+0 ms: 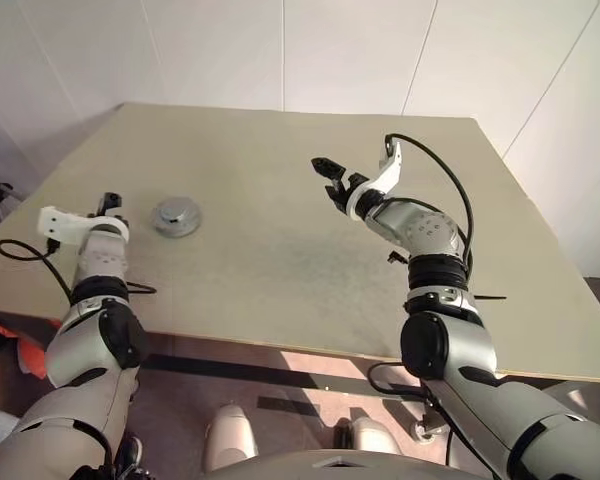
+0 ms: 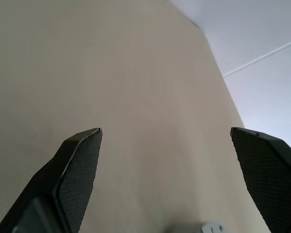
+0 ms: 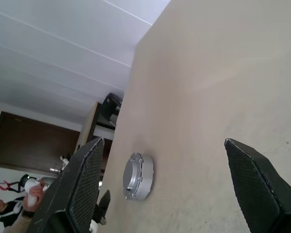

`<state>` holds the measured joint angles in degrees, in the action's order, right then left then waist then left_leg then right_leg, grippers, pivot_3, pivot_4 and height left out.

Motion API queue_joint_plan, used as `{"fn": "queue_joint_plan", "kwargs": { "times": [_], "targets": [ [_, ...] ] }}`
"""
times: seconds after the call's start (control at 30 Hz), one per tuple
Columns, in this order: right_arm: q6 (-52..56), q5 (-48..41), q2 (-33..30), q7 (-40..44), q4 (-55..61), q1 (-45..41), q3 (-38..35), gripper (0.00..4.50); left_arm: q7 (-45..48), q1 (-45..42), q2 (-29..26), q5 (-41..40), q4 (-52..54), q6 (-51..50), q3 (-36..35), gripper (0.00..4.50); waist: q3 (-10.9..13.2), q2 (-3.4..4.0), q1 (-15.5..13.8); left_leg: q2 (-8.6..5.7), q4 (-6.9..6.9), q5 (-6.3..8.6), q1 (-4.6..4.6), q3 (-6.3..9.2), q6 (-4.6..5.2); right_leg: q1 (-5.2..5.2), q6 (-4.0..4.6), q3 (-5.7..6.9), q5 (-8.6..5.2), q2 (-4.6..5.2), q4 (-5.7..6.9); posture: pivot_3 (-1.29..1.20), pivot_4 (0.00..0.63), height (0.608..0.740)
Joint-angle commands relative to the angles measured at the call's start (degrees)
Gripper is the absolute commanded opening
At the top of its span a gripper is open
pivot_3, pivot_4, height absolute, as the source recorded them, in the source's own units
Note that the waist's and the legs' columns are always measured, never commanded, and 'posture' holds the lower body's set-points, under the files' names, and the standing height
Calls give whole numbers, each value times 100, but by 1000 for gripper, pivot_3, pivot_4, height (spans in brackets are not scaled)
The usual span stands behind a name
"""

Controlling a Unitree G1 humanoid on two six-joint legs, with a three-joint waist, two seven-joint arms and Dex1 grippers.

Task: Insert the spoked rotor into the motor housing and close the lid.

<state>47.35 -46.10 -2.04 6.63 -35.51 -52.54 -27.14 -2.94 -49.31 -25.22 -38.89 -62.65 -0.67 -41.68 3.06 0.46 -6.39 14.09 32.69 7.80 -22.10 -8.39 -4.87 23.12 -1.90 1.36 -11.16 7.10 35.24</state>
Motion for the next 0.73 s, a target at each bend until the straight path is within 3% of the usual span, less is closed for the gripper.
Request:
{"fn": "queue_joint_plan", "kwargs": {
  "times": [0.03, 0.17, 0.27, 0.4, 0.53, 0.73],
  "targets": [
    [-512, 349, -30, 489, 354, -129, 436, 4500, 287, -244, 1, 479, 252, 312, 480, 4471, 0, 0, -97, -1, 1, 2, -2, 0, 3, 0, 0, 0, 0, 0, -5, 0, 0, 740],
    [-1727, 1619, -456, 1466, 1141, 435, 1730, 4500, 1629, -34, 293, 988, 1255, 47, 1534, 4471, 1, -10, -261, 2, 4, 3, -17, 2, 4, 0, 0, 10, 0, 3, -10, 0, 0, 740],
    [-2043, 2229, -1297, 2552, 1223, 811, 2438, 4500, 2727, 519, 451, 1226, 2566, -492, 2529, 4471, -6, -28, -306, -4, 12, 5, -28, 3, 7, -7, 0, 15, 0, 13, -18, 0, 0, 740],
    [-2836, 3170, -2279, 3074, 735, 1031, 2983, 4500, 3614, 1308, 347, 1734, 3880, -830, 3665, 4471, -5, -27, -258, -14, 18, 13, -23, 0, 21, -18, 0, 10, 1, 24, -27, 0, 0, 740],
    [-3218, 3606, -2727, 3544, 413, 1115, 3178, 4500, 3951, 1626, 370, 1799, 4280, -1045, 3923, 4471, -4, -27, -97, 1, 17, 12, -8, -2, 21, -2, 3, 4, 0, 5, -2, 0, 0, 740],
    [-3335, 3795, -2732, 3655, 144, 1122, 3084, 4500, 4017, 1719, 477, 1961, 4198, -1049, 3975, 4471, -4, -24, 53, 6, 32, 24, 5, -5, 41, 4, 14, -9, -4, -2, 30, 0, 0, 740]
  ]
}}
